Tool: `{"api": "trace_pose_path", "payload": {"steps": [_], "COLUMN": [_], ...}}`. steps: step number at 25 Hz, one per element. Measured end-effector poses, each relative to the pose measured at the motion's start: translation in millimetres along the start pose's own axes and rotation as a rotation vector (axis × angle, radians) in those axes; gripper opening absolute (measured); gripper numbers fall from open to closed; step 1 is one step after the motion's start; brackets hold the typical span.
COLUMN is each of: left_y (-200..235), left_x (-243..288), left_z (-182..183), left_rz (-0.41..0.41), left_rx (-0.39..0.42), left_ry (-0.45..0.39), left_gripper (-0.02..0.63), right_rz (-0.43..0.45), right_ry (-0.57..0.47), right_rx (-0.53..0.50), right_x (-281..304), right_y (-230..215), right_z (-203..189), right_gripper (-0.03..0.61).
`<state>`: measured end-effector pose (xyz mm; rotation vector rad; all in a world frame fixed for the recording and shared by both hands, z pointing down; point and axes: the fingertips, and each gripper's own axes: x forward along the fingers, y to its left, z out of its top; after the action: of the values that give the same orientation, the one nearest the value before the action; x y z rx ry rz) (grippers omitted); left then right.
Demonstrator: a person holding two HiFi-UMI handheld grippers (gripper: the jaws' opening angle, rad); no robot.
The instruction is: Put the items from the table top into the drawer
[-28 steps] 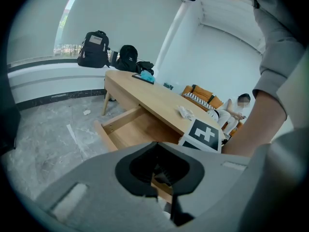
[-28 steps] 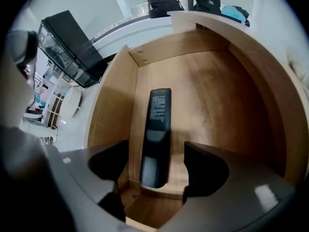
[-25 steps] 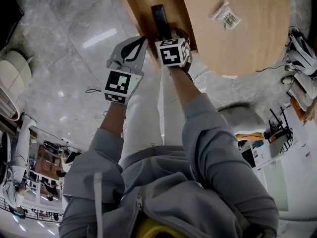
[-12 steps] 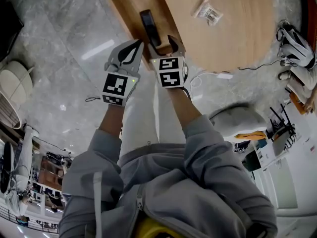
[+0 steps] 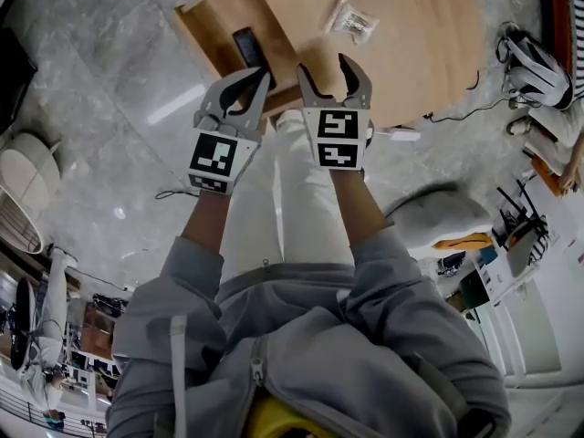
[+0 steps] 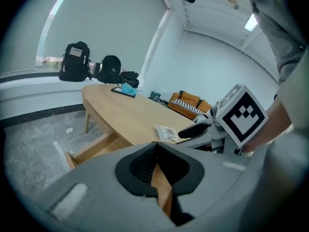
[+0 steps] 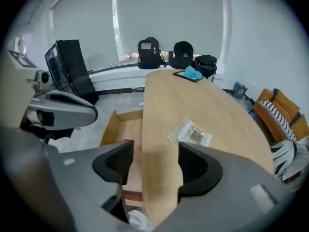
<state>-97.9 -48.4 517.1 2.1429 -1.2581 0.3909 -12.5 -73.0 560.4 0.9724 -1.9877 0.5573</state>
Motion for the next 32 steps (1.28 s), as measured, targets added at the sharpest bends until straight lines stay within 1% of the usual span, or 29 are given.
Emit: {"api": "trace_pose_path", "payload": {"steps": [3,7,9,14,17,19,22,28,30,32], "left_y": [-6.3,-11.2,-11.7,-13.1,-14.1,-15.2,-20.5,-32.3,-34.1,-35.3], "left_x": [17.9,40.6,49.8,70.0,78.4,82.0,85.6,89.1,89.2,88.8], "left_z": [4.3,11.1,14.9,26.9,32.2,34.9,33.2,25.6,24.3,23.9], "left_rz": [-0.018,-0.033,-0.035,-0.038,-0.033,-0.028,-0.032,-0.049,-0.051,-0.052], "left_rx": [0.018,0.032,0.040,0.044,0.043,0.037,0.026,0.020,0.017,0.016], "left_ry": [0.008,0.019,0.025,0.025,0.025,0.023,0.027,0.048,0.051,0.052], "left_gripper": [0.000,0.000,0.000,0.000,0.000,0.000,0.000,0.000,0.000,0.000], "right_rz": [0.000,0.007,0.026,0.087,0.124,0.160,0.233,0.378,0.396,0.397], "right_ry": [0.010,0.079,0.124,0.213,0.245,0.273,0.320,0.406,0.417,0.419], "right_rx": [-0.095,-0.243,-0.317,-0.501,-0.622,-0.681,-0.712,-0.764,-0.767,-0.770], "right_x": [2.7,9.9,16.9,37.3,47.9,55.7,66.9,76.3,75.4,74.4], "right_y": [-26.0,-58.1,-70.4,-93.4,-100.3,-102.0,-100.8,-93.2,-92.2,-92.1], "right_z": [7.6,3.8,-0.1,-7.2,-8.9,-10.6,-14.5,-20.5,-20.4,-20.4], "right_gripper": [0.293,0.319,0.341,0.347,0.347,0.345,0.337,0.265,0.258,0.247]}}
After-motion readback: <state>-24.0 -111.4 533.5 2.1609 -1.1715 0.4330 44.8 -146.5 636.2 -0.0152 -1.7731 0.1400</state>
